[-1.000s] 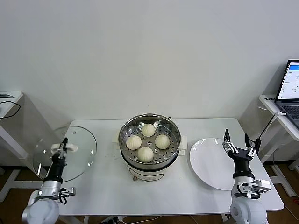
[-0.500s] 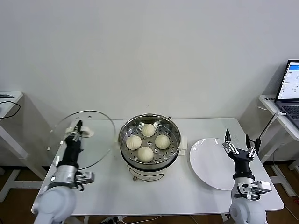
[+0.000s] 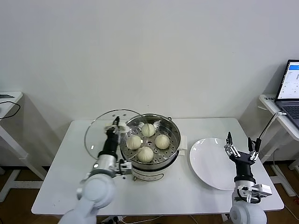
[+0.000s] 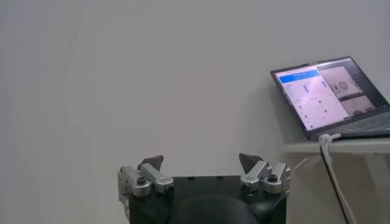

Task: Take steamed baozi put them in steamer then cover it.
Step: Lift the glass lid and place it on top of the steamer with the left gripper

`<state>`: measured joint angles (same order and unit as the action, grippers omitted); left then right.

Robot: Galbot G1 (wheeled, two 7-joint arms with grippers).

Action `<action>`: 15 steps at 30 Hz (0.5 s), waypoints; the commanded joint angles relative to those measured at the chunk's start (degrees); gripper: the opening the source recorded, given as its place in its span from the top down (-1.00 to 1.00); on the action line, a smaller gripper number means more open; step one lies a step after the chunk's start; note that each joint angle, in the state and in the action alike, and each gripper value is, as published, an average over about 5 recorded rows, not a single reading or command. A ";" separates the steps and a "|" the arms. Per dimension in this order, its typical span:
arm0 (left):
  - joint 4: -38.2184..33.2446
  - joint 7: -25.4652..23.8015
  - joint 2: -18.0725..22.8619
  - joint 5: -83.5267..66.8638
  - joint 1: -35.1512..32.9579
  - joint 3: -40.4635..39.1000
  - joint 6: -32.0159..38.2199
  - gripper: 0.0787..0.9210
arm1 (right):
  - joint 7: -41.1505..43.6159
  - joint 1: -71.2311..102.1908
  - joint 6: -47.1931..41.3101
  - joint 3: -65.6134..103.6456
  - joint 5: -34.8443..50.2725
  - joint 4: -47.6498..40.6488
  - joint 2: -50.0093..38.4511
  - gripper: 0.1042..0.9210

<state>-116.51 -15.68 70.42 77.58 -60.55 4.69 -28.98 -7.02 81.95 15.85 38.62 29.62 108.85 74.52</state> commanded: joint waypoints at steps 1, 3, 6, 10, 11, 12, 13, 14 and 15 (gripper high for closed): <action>8.55 -2.99 8.65 6.33 10.95 -12.98 -6.55 0.72 | -0.09 0.27 0.08 0.22 -1.12 -0.10 0.47 -0.76; 9.63 -2.84 10.34 6.72 11.39 -13.42 -6.79 0.72 | -0.11 0.34 0.12 0.28 -1.28 -0.18 0.53 -0.76; 10.95 -2.54 12.35 7.07 11.59 -13.79 -6.87 0.72 | -0.12 0.40 0.16 0.33 -1.47 -0.25 0.60 -0.76; 12.71 -1.94 14.36 7.38 11.21 -13.79 -6.99 0.72 | -0.15 0.39 0.21 0.28 -1.75 -0.32 0.73 -0.76; 13.06 -1.81 14.69 7.45 11.06 -13.76 -7.06 0.72 | -0.16 0.39 0.21 0.25 -1.82 -0.33 0.75 -0.76; 13.36 -1.65 14.95 7.61 10.90 -13.76 -7.08 0.72 | -0.16 0.37 0.22 0.23 -1.88 -0.35 0.77 -0.76; 13.63 -1.52 15.22 7.80 10.72 -13.74 -7.13 0.72 | -0.17 0.34 0.22 0.20 -1.94 -0.37 0.78 -0.76; 13.80 -1.40 15.44 7.97 10.54 -13.71 -7.18 0.72 | -0.17 0.31 0.21 0.18 -1.99 -0.40 0.79 -0.76; 13.93 -1.26 15.62 8.25 10.35 -13.68 -7.17 0.72 | -0.17 0.29 0.21 0.15 -2.03 -0.42 0.79 -0.76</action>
<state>-107.25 -17.24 80.40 83.33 -52.17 -5.88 -34.43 -7.17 82.27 16.05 38.82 27.96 108.52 75.23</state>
